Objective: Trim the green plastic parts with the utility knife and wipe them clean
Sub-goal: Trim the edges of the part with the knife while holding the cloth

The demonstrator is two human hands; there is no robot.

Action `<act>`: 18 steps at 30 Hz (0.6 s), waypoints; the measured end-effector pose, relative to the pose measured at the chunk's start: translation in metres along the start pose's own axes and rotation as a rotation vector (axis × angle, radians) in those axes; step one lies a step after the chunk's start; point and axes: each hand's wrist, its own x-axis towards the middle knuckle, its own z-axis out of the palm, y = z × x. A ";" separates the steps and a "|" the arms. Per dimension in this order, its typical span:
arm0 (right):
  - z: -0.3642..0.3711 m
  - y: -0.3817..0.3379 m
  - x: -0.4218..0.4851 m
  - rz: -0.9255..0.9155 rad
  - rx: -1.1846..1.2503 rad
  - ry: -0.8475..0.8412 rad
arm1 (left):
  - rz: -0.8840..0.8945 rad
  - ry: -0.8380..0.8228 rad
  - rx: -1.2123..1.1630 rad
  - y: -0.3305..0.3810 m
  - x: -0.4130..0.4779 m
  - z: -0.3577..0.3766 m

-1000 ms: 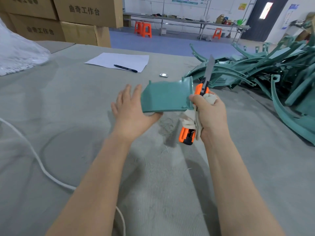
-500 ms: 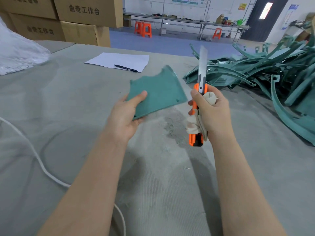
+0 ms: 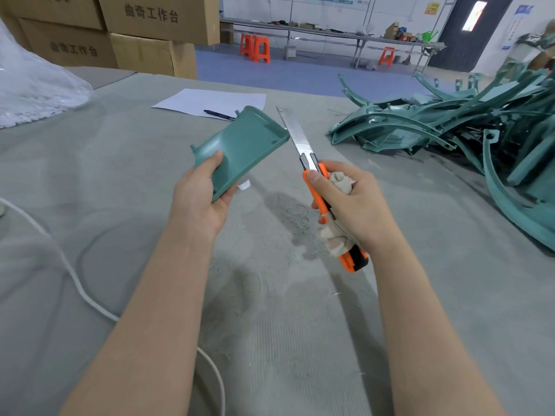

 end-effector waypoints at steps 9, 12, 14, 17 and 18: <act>-0.001 0.004 0.003 -0.023 -0.065 0.016 | 0.008 -0.023 0.017 0.000 0.000 0.000; -0.002 0.006 0.004 -0.029 -0.093 0.028 | 0.007 -0.018 0.015 0.000 -0.001 0.000; -0.002 0.007 0.004 -0.035 -0.095 0.032 | 0.003 -0.015 0.013 0.000 -0.001 0.000; -0.001 0.007 0.005 -0.026 -0.043 0.057 | 0.000 -0.012 0.019 0.001 -0.001 0.000; -0.002 0.006 0.005 -0.017 -0.012 0.073 | -0.001 -0.004 0.024 0.001 -0.001 0.000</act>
